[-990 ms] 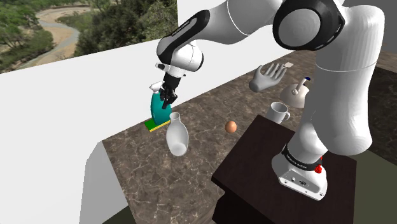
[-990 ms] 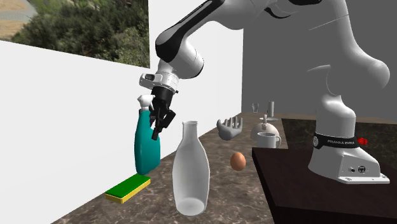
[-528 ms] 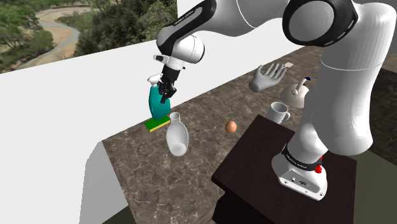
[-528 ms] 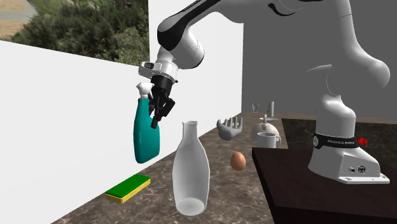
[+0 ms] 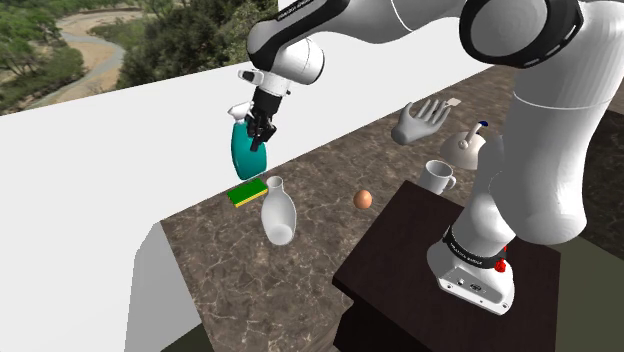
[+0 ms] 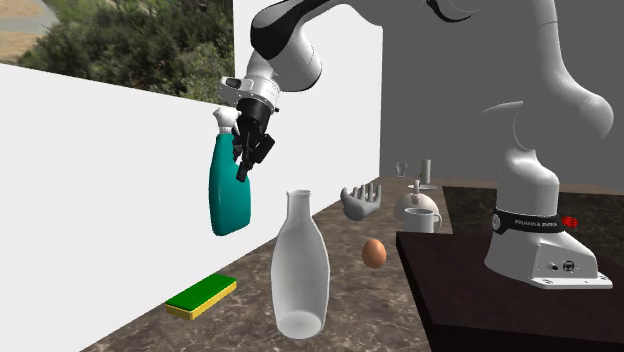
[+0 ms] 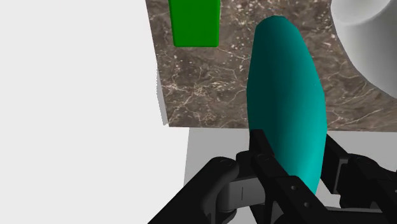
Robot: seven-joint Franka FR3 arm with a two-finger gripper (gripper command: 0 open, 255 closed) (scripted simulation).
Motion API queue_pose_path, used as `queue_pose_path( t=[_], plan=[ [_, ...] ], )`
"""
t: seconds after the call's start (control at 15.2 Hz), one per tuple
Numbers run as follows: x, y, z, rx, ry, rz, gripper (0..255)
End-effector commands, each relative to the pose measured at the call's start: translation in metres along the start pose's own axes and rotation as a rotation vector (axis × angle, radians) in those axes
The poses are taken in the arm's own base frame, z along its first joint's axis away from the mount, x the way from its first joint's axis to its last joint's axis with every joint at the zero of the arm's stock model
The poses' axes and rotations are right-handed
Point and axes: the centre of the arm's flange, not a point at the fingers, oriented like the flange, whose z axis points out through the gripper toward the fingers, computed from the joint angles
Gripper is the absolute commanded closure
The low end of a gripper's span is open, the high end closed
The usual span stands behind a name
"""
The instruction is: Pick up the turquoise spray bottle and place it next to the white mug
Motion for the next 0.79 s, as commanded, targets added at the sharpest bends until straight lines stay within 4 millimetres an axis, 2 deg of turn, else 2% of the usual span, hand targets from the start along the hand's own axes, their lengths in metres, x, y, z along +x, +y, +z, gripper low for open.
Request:
queue_pose_path(
  t=[0.0,0.73],
  plan=[
    [0.005,-0.001,-0.010,0.000,0.000,0.000,255],
    [0.033,-0.002,-0.060,0.000,0.000,0.000,255]
  ],
)
